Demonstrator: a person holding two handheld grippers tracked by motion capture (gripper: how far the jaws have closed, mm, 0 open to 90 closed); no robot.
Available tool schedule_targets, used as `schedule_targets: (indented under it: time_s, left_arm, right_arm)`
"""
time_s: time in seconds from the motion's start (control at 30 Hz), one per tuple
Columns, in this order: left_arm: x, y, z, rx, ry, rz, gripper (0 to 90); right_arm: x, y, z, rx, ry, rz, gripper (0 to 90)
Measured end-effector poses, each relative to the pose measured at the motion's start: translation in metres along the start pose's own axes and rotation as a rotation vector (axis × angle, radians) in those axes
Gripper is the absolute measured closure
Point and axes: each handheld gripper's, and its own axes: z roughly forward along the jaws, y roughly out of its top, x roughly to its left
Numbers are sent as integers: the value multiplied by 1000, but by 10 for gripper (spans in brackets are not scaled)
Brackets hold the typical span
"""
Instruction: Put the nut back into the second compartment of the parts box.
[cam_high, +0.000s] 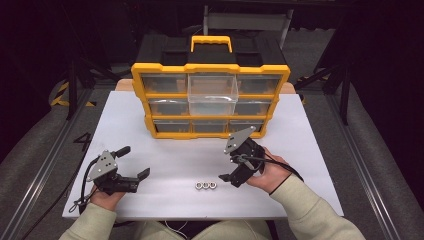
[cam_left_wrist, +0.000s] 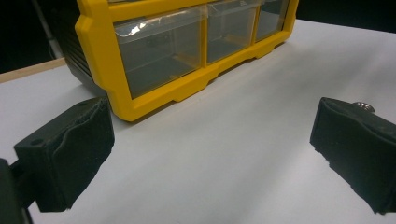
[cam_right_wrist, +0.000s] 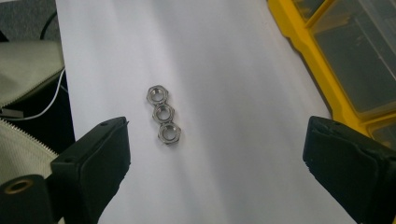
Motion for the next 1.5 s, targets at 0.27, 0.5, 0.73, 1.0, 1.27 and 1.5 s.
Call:
schedule_targets:
  time_s: [0.27, 0.5, 0.73, 1.0, 1.27, 1.5]
  left_arm:
    - [0, 0, -1, -5, 6, -1, 5]
    - [0, 0, -2, -6, 11, 0, 5]
    - [0, 0, -2, -5, 10, 0, 5]
    - [0, 0, -1, 1, 8, -1, 5]
    - [0, 0, -1, 4, 6, -3, 5]
    - [0, 0, -1, 5, 6, -3, 5]
  right_arm:
    - [4, 9, 8, 86, 25, -43, 83]
    - [7, 15, 20, 146, 44, -71, 96]
    - [11, 15, 37, 185, 53, -77, 106]
    - [17, 8, 63, 215, 107, -67, 160]
    - [20, 3, 79, 254, 140, -90, 254]
    - [23, 4, 88, 287, 159, -100, 315]
